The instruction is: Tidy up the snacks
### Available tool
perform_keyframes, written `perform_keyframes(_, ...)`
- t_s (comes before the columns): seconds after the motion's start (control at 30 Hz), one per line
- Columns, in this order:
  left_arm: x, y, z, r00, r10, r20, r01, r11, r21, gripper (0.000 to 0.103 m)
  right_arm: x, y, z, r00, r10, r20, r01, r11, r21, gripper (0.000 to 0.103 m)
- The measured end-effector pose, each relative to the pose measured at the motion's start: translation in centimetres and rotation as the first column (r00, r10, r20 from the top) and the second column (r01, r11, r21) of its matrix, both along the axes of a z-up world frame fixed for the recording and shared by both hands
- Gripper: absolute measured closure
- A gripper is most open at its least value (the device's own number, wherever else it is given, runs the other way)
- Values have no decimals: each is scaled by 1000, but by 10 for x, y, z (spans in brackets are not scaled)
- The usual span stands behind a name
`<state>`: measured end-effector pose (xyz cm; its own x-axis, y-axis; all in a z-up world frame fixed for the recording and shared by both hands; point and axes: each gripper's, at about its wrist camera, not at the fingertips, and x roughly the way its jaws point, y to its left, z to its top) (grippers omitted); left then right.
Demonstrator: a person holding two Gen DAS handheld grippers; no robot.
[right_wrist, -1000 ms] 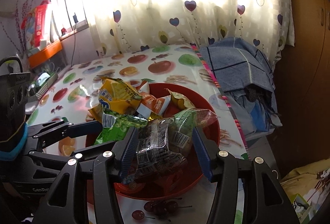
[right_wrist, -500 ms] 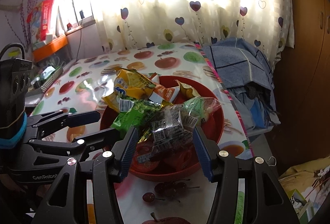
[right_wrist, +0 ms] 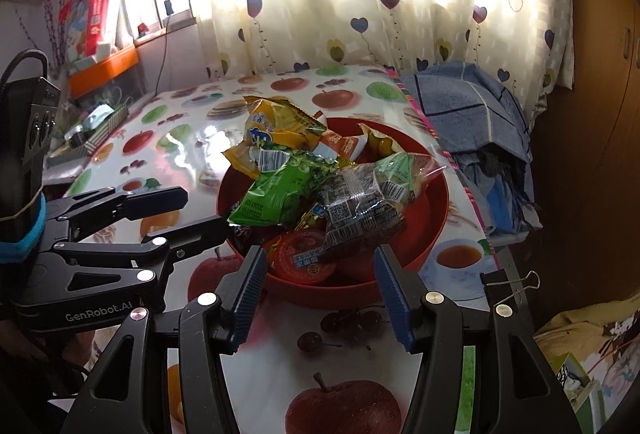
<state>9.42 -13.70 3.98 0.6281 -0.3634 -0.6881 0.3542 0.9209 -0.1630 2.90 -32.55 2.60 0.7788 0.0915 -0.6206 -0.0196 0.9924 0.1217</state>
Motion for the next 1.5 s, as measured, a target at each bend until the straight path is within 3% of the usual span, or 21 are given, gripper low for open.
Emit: perform_keyframes(1.5,-23,0,-7,999,30,18,-31,996,86,42,-7,13,-10,1000,16,-18,-17,1000,-4,47)
